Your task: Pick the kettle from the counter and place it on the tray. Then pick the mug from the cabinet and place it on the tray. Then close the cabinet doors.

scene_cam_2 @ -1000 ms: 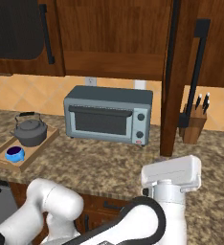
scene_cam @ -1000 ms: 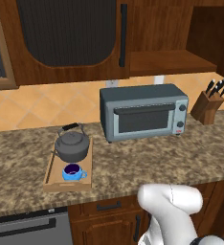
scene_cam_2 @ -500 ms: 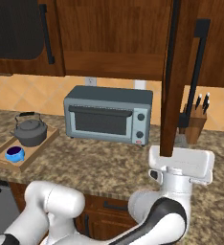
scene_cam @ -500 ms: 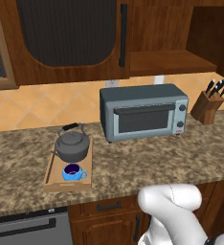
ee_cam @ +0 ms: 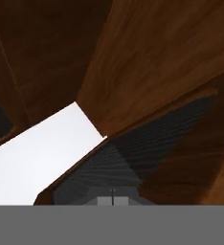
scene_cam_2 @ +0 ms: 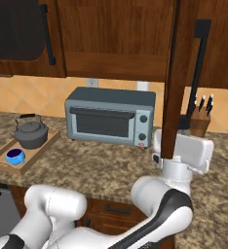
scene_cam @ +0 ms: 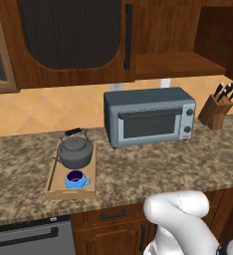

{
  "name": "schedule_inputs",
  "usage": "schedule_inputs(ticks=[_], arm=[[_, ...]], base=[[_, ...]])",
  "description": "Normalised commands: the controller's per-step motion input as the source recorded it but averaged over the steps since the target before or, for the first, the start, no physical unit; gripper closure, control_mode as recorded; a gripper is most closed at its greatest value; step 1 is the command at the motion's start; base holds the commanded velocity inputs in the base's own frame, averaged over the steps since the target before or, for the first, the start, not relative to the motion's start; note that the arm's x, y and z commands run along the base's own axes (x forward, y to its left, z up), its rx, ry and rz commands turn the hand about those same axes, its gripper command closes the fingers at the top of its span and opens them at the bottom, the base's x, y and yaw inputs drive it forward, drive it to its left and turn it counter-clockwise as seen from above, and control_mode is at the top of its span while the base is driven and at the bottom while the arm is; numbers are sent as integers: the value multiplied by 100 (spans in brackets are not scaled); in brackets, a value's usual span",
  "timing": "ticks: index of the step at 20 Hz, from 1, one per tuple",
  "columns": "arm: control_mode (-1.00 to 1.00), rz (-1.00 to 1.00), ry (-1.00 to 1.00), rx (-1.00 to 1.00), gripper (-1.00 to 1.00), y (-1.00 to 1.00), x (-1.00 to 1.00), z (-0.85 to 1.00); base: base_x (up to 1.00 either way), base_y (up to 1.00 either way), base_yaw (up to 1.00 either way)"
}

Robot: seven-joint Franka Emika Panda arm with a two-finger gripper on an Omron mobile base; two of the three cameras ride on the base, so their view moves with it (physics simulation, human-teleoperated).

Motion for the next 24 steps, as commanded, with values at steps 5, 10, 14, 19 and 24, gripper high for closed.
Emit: schedule_inputs(ticks=[5, 10, 14, 19, 24], arm=[[-100, -38, 12, -22, 100, 10, -7, 13], [-100, -33, 22, -25, 100, 31, -7, 33], [-100, -25, 17, -22, 100, 52, -12, 55], [-100, -13, 15, -17, 100, 70, -1, 25], [-100, -4, 9, -9, 100, 68, 4, 10]], base=[[0, 0, 0], [0, 0, 0], [0, 0, 0], [0, 0, 0], [0, 0, 0]])
